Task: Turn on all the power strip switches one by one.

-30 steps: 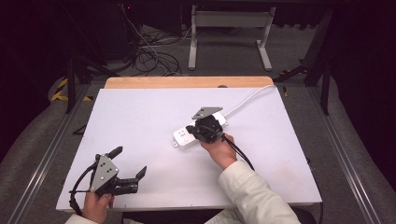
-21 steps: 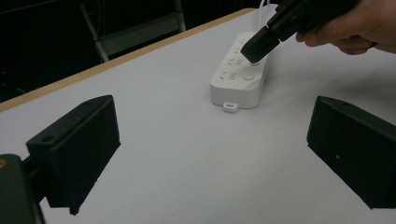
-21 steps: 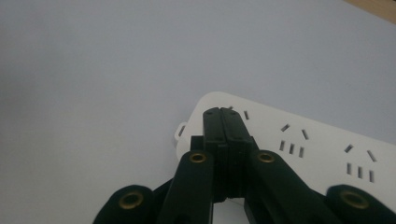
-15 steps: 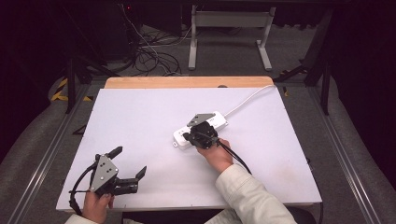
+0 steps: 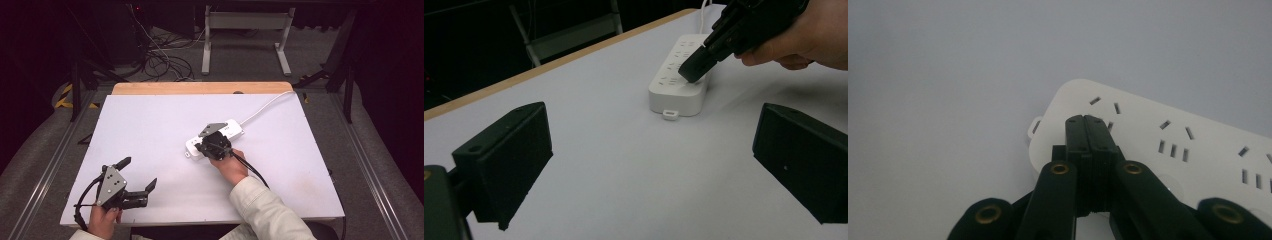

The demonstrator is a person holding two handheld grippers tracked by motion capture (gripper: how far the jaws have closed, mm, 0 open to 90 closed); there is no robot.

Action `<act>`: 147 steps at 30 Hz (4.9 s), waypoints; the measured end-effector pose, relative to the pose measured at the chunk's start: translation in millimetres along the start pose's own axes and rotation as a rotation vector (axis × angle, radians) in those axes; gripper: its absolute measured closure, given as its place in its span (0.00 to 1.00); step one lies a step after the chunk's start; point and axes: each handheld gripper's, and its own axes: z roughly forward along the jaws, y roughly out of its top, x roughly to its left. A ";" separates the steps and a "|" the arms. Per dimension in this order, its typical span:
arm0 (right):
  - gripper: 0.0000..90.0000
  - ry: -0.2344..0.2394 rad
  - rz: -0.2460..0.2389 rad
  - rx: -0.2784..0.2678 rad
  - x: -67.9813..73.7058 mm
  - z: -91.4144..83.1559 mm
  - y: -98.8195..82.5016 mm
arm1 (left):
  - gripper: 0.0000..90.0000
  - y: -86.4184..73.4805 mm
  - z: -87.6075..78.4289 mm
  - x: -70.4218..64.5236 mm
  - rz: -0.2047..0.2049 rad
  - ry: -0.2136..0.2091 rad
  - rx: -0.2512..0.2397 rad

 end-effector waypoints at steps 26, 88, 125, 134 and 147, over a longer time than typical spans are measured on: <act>1.00 -0.050 -0.032 0.010 7.2 3.0 -1.5 | 0.03 0.2 0.6 -1.6 0.004 -0.002 0.002; 0.73 -0.001 -0.032 -0.183 13.3 -76.0 18.4 | 0.03 0.2 0.3 0.6 -0.009 -0.007 0.001; 0.06 0.064 0.063 -0.283 -33.8 -166.2 -106.7 | 0.03 -1.4 1.6 5.6 -0.075 -0.026 0.000; 0.06 0.058 0.059 -0.310 -32.7 -164.2 -136.3 | 0.03 -2.7 2.0 3.7 -0.037 -0.014 0.018; 0.02 0.012 0.088 -0.245 -31.0 -151.6 -154.0 | 0.03 -4.3 5.0 1.8 -0.023 -0.004 0.014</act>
